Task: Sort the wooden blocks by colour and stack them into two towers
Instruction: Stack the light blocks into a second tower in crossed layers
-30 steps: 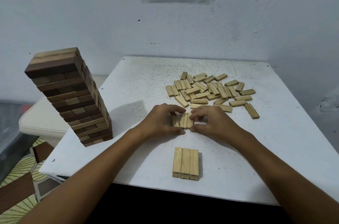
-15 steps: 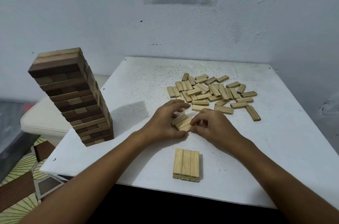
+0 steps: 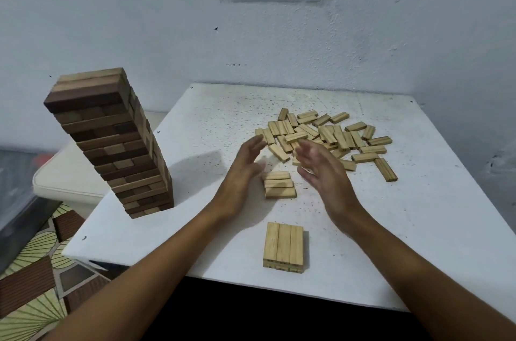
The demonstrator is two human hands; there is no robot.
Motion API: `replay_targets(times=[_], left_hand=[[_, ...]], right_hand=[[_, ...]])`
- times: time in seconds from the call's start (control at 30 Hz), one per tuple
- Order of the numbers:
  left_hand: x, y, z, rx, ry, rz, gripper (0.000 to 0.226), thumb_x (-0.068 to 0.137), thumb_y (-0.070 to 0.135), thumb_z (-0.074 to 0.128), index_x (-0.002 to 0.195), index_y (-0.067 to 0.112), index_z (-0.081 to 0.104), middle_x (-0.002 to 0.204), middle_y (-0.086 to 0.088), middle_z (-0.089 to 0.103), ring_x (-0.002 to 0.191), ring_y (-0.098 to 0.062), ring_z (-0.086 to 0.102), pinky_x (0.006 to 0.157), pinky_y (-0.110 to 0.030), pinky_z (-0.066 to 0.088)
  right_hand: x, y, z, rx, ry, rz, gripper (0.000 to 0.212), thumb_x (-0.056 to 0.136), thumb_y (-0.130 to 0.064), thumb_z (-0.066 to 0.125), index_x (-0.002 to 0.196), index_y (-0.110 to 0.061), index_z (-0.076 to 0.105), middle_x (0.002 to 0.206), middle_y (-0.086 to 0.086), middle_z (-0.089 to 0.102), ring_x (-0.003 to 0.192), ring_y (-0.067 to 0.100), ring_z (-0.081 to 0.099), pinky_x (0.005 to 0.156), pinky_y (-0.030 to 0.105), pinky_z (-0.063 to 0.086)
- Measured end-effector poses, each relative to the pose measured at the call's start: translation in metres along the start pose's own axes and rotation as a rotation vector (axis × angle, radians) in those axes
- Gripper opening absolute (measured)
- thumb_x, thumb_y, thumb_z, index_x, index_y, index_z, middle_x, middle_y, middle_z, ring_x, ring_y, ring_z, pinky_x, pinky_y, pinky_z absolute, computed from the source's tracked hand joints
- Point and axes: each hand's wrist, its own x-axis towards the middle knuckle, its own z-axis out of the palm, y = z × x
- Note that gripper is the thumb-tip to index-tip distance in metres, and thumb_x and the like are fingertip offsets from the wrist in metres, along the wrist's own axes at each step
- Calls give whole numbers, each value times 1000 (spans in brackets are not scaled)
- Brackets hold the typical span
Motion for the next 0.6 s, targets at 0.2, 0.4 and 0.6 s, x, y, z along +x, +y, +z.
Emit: replay_targets(times=[0.2,0.4,0.6], left_hand=[[-12,6,13,-320,60,-90,77,81,68,30,152,39,17,162,11,14,147,-2,11,119,-28,10],[-14,11,21,-386,-14,-115,78,80,70,18,152,42,8,162,15,3,138,7,13,108,-23,16],[-15,15,24,-308,1,-129,71,90,72,15,153,39,10,159,19,8,134,19,22,115,-15,19]], right_hand=[[-1,3,14,159,-159,56,115,53,-98,43,150,-43,17,160,-16,15,144,0,17,113,25,16],[-4,3,26,215,-212,73,118,51,-99,42,150,-46,7,161,-18,3,145,-4,4,119,30,1],[-4,8,31,228,-207,65,104,63,-94,42,149,-46,9,161,-18,5,144,-8,5,118,25,3]])
